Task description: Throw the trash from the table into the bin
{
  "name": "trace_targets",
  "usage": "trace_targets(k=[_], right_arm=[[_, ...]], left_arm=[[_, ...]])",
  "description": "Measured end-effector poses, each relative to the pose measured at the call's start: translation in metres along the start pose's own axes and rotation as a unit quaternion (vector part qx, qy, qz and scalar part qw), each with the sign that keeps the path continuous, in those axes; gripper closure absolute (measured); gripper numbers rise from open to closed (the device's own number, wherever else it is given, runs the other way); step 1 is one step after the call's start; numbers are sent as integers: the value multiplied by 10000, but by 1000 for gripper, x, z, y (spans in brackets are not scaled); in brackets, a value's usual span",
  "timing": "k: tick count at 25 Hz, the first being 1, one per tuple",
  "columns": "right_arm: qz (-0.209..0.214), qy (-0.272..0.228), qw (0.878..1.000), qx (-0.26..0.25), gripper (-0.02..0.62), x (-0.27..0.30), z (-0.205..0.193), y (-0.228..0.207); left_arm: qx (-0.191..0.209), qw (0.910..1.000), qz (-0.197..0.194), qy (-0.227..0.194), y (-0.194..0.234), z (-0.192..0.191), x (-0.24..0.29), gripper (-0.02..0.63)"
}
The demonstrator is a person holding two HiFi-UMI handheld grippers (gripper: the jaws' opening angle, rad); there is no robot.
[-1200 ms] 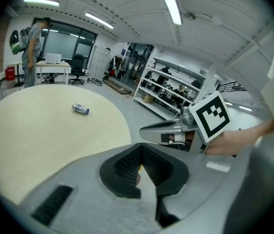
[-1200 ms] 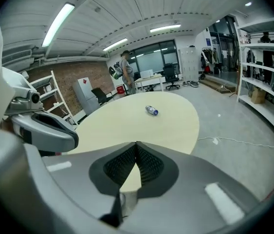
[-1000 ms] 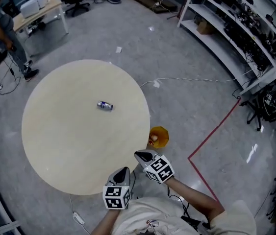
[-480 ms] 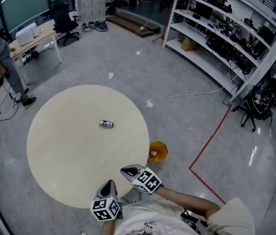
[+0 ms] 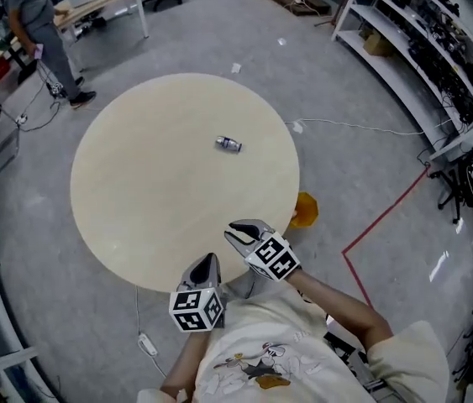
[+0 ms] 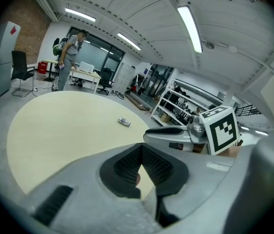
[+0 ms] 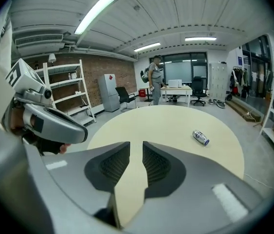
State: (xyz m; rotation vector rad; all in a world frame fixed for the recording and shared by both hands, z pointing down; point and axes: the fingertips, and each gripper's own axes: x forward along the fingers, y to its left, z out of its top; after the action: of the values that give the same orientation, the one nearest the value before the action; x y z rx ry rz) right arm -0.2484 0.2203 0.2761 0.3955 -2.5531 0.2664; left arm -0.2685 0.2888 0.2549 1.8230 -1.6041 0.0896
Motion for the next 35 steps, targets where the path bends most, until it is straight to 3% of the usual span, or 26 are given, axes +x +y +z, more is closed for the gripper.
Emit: trace_targets(k=[6, 12, 18, 28, 31, 35], right_arm=[[160, 303, 9980, -527, 453, 19, -6, -41], [12, 673, 9939, -870, 409, 42, -19, -137], [-206, 659, 9919, -1062, 390, 78, -8, -235], [-283, 1198, 9834, -1334, 348, 164, -24, -356], [-153, 1514, 9801, -1278, 350, 187, -38, -380], [-1, 1604, 9796, -1213, 350, 207, -50, -379]], left_arm=[[-197, 9995, 212, 106, -8, -4, 21, 602], [-528, 9964, 667, -36, -16, 21, 55, 602], [-776, 9904, 1129, -185, -29, 45, 82, 603], [-1151, 9746, 1919, -44, -39, 65, 124, 603], [-1252, 9693, 2118, -23, -38, 70, 137, 602], [-1370, 9610, 2404, -17, -33, 65, 132, 602]])
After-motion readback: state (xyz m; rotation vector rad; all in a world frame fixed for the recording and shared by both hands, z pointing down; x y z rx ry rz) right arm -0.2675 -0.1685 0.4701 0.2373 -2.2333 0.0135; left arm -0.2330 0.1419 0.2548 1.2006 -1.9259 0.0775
